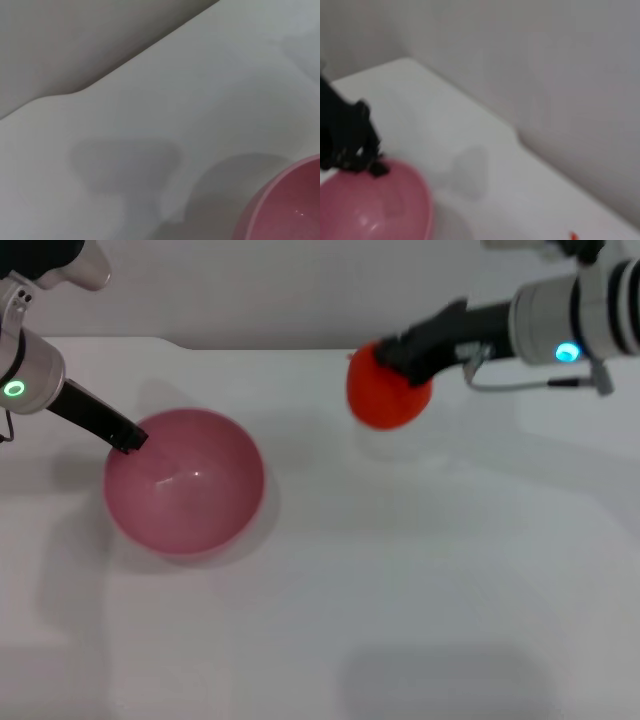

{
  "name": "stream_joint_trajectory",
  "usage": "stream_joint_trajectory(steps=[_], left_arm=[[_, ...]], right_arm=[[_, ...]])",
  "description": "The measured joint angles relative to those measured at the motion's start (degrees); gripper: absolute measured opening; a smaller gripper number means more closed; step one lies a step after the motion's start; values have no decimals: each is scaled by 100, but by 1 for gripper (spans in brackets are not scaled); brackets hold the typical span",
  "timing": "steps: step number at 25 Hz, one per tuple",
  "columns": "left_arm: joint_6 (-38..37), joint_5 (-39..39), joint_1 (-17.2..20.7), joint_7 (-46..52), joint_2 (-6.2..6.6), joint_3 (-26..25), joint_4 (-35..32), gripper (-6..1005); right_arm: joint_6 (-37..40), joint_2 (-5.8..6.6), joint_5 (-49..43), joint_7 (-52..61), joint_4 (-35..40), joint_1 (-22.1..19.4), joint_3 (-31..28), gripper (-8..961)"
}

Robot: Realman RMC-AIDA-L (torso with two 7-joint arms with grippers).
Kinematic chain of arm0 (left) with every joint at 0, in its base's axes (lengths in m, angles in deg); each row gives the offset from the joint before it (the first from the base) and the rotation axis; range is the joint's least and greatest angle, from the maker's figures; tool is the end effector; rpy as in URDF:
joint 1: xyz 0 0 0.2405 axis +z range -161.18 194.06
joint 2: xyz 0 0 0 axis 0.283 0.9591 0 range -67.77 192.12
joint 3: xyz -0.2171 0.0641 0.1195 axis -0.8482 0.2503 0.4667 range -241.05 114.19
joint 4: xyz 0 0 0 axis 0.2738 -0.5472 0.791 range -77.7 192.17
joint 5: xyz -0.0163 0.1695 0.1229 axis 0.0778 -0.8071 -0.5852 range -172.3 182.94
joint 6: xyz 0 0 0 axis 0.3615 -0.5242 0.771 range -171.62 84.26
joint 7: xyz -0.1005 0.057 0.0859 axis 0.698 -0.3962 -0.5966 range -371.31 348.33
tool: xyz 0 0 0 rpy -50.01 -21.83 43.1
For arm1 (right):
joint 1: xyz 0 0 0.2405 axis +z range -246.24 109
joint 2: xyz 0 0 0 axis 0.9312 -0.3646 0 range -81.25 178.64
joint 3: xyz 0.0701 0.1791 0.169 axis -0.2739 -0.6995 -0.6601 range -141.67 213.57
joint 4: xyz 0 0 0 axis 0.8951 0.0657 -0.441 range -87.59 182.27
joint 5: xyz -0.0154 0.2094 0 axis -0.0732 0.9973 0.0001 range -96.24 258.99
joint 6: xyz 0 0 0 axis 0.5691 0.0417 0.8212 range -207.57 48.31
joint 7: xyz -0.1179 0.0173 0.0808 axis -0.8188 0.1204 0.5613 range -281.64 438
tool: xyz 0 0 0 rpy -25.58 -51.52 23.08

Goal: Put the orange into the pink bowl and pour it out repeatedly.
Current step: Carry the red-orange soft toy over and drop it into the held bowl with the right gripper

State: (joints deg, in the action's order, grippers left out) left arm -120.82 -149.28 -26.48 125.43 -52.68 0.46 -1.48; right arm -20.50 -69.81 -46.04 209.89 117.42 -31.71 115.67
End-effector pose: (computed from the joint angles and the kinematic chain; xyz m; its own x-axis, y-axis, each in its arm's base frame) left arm -0.2237 0.4173 0.0418 0.7177 0.6877 -0.1092 0.5200 -0.6335 -0.5730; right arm 0.1240 0.4119 -0.0086 0.9033 -0.3585 -0.2355 -0.4284 -0.7810 -0.4544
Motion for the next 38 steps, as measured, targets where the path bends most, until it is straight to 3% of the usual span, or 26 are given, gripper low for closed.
stream_joint_trajectory(steps=[5,6,9,11,12,14,26,38], left_arm=[[-3,-1,-9,0,-5,0,0,42],[-11,0,-57,-8,-85,46,0,42],[-11,0,-99,-8,-130,75,-3,42],[-11,0,-99,-8,-130,75,-3,42],[-13,12,-217,-3,-230,99,-25,42],[-17,22,-287,19,-249,124,-29,42],[32,50,-547,17,-274,142,-3,42],[213,48,-591,-26,-269,151,-21,42]], right_arm=[[142,-20,-23,34,793,-114,16,35],[176,-26,-10,35,910,-109,56,35],[252,-38,47,36,1087,-43,271,35],[274,-40,109,63,1102,31,427,35],[275,-40,136,82,1100,74,510,35],[276,-41,162,129,1079,145,660,35],[277,-29,415,126,439,578,920,34],[14,-33,515,-40,455,453,581,271]])
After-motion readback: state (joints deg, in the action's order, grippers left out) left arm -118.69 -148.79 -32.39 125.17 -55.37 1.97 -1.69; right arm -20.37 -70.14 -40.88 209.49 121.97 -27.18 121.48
